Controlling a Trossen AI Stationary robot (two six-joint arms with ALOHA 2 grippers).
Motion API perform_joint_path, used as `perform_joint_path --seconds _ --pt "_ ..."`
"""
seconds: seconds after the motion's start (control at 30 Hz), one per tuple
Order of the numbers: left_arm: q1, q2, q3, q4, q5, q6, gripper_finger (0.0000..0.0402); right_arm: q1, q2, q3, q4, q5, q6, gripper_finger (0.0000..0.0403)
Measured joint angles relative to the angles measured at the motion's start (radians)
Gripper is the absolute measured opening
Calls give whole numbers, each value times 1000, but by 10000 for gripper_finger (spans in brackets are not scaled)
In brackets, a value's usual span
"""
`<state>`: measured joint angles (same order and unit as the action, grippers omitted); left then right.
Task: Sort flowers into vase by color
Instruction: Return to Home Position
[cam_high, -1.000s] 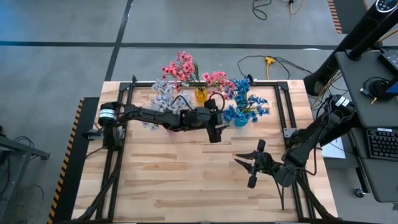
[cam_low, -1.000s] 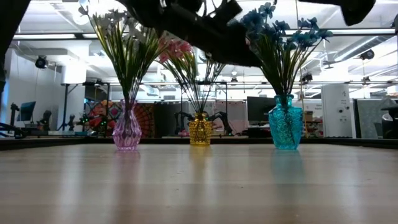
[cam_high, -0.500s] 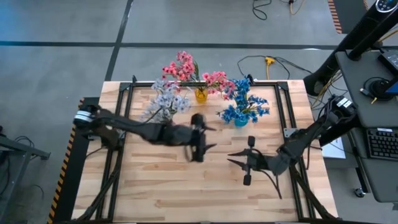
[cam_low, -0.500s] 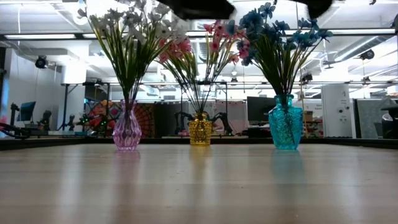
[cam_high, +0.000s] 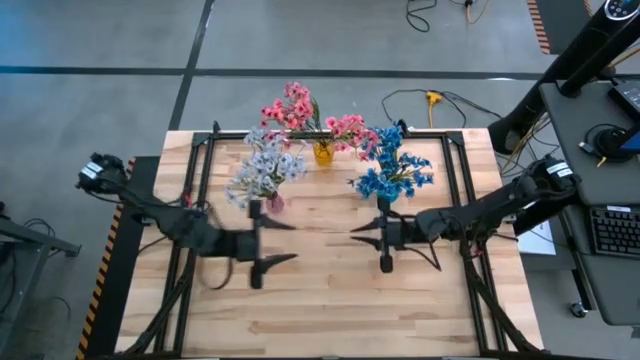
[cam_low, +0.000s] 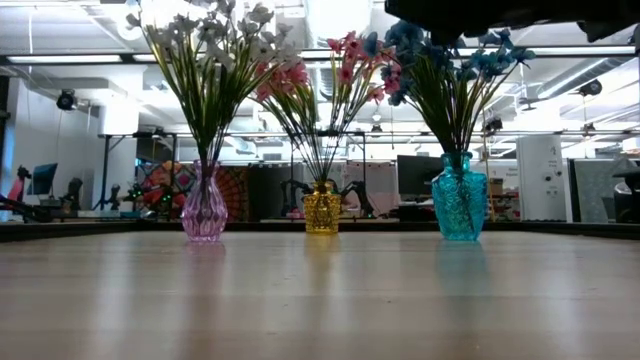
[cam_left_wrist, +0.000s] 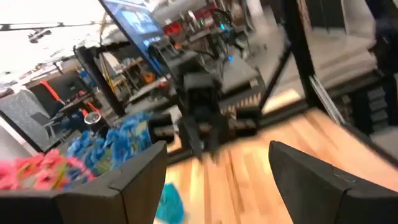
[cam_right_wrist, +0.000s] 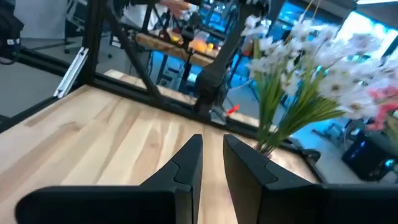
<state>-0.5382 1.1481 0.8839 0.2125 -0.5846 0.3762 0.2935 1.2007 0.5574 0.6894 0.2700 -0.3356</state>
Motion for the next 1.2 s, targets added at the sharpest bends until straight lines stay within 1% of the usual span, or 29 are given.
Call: perform_joint_path --seconds 0.07,0.13,0.17,0.2,0.27,0.37,0.4,0.47,0.53,0.6,0.67,0.77,0.83,0.9,0.97,1.0,1.03,1.07,1.1,1.13,1.17,1.2 --pt "-58 -54 -10 -89 -72 -5 262 -22 -24 -7 5 -15 -22 57" --pt "-102 -98 -59 -103 -184 -41 262 -43 -62 -27 1 -16 -34 57" --pt "-117 -116 -97 -67 -234 -49 262 -51 -83 -37 4 -16 -45 57" --pt "-126 -130 -145 -5 -259 -46 262 -58 -110 -54 3 -16 -54 57" --pt "-122 -149 -245 157 -262 -11 262 -70 -172 -88 -2 -15 -72 57" --pt "-87 -164 -381 375 -261 48 262 -81 -282 -147 -4 -16 -69 57" --pt "-70 -171 -417 436 -250 60 262 -83 -317 -167 -2 -16 -59 57" --pt "-28 -195 -472 510 -171 67 262 -83 -388 -215 -5 -16 -34 57" --pt "13 -226 -503 532 -66 61 260 -83 -451 -258 -3 -34 -3 57" --pt "42 -253 -514 527 10 60 253 -83 -514 -302 -5 -76 19 57" --pt "52 -282 -526 509 26 71 245 -82 -568 -340 -2 -103 35 57" --pt "48 -321 -560 471 27 65 230 -82 -651 -398 -3 -105 56 57" --pt "31 -344 -592 458 45 2 219 -82 -700 -432 2 -105 67 57" --pt "-8 -361 -614 454 115 -79 206 -82 -747 -461 2 -105 82 57" --pt "-76 -375 -615 450 160 -122 195 -82 -789 -489 4 -105 92 57" --pt "-118 -386 -604 419 159 -147 191 -82 -806 -502 4 -105 97 57" --pt "-167 -399 -585 349 153 -194 187 -82 -824 -514 4 -105 101 57" --pt "-217 -411 -567 242 135 -282 184 -82 -839 -524 4 -105 102 57" --pt "-271 -416 -560 129 83 -404 181 -82 -852 -532 4 -105 103 57" --pt "-327 -409 -562 42 -16 -532 177 -82 -862 -536 4 -105 108 57" --pt "-379 -394 -567 -17 -155 -631 173 -82 -871 -539 4 -105 110 57" --pt "-422 -382 -576 -57 -288 -676 169 -82 -876 -539 3 -112 110 57"
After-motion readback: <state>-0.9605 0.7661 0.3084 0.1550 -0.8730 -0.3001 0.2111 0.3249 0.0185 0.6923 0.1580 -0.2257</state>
